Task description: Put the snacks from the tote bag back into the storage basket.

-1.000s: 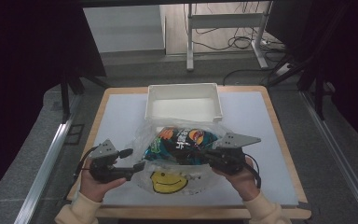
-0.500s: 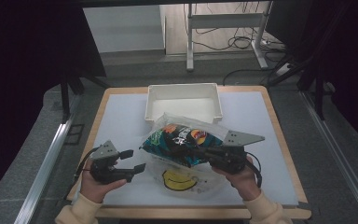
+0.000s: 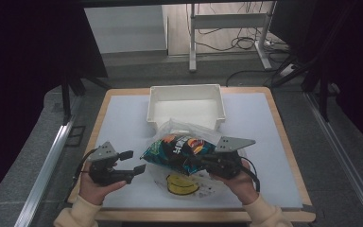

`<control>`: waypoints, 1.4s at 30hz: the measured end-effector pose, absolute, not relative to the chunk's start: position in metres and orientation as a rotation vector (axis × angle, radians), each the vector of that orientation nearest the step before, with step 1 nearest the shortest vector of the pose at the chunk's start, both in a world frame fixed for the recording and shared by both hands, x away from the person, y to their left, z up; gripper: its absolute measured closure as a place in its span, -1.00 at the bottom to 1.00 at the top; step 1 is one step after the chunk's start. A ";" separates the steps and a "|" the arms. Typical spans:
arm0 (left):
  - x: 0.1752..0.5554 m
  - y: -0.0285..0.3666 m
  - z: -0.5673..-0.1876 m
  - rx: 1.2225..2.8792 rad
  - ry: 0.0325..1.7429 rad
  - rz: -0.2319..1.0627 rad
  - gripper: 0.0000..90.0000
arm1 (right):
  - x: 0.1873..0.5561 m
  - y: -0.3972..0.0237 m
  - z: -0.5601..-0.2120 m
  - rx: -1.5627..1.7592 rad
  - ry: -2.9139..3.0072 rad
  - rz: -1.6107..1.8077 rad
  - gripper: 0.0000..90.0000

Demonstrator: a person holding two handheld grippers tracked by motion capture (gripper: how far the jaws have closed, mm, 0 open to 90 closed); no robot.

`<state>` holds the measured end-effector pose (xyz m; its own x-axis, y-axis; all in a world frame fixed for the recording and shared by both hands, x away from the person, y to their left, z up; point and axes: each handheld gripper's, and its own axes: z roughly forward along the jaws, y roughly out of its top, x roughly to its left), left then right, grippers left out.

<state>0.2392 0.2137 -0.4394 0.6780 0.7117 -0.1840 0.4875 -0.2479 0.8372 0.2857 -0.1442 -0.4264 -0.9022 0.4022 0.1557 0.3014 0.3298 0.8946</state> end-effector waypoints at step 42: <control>0.248 0.220 -0.443 1.904 0.961 0.279 -0.36 | 0.360 -0.158 -0.342 0.575 2.277 1.641 0.97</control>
<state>0.2481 0.2204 -0.4434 0.6650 0.7208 -0.1957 0.5038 -0.2395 0.8300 0.3603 -0.1575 -0.3420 -0.8830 0.4693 0.0087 0.1567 0.2774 0.9479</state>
